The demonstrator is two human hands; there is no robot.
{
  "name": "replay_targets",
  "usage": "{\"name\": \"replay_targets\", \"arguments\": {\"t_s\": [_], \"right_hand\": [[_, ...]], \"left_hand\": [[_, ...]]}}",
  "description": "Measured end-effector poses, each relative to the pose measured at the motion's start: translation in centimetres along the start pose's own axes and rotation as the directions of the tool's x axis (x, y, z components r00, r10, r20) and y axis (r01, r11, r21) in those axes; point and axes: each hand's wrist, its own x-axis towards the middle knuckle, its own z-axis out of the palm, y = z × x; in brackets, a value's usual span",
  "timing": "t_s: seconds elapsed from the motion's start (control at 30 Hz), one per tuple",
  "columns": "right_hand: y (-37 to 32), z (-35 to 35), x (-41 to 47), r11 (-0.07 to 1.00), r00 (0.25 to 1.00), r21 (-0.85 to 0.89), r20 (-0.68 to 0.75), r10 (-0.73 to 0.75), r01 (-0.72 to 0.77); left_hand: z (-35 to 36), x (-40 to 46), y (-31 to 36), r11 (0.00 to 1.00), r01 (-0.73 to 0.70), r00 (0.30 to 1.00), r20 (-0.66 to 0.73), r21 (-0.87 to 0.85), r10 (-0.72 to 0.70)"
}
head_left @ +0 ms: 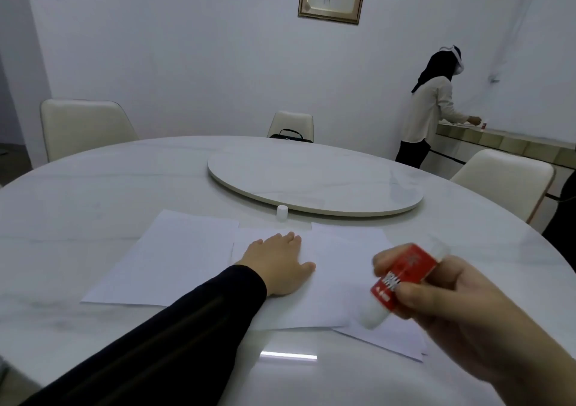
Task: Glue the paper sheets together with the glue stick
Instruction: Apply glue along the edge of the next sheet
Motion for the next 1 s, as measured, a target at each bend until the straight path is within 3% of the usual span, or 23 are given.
{"name": "replay_targets", "arguments": {"t_s": [0.17, 0.27, 0.43, 0.5, 0.6, 0.83, 1.0], "right_hand": [[-1.8, -1.5, 2.1, 0.995, 0.968, 0.005, -0.233, -0.092, 0.096], [-2.4, -2.3, 4.4, 0.994, 0.932, 0.04, -0.354, -0.079, 0.1], [-2.1, -3.0, 8.8, 0.99, 0.896, 0.127, -0.432, 0.104, -0.054], [-1.5, -2.7, 10.6, 0.972, 0.89, 0.203, -0.413, 0.192, -0.115], [-0.2, -1.9, 13.4, 0.947, 0.868, 0.257, -0.406, 0.287, -0.193], [3.0, -0.2, 18.0, 0.961, 0.889, 0.056, -0.367, 0.273, -0.272], [5.8, 0.7, 20.7, 0.937, 0.902, -0.283, -0.427, 0.067, -0.203]], "left_hand": [[0.1, -0.9, 0.7, 0.981, 0.155, 0.983, -0.12, 0.115, -0.141], [-0.5, -1.6, 0.2, 0.983, 0.121, 0.989, -0.103, 0.139, -0.107], [-1.6, -2.8, -2.1, 0.992, 0.037, 0.999, -0.027, -0.123, -0.041], [-1.7, -3.3, -2.4, 0.998, 0.035, 0.999, -0.008, -0.05, -0.035], [-1.3, -3.8, -2.2, 0.991, 0.059, 0.995, -0.09, 0.119, -0.049], [-0.9, -3.9, -2.0, 0.988, 0.123, 0.972, -0.214, 0.09, -0.101], [-0.8, -3.8, -2.2, 0.987, 0.143, 0.969, -0.212, 0.076, -0.124]]}}
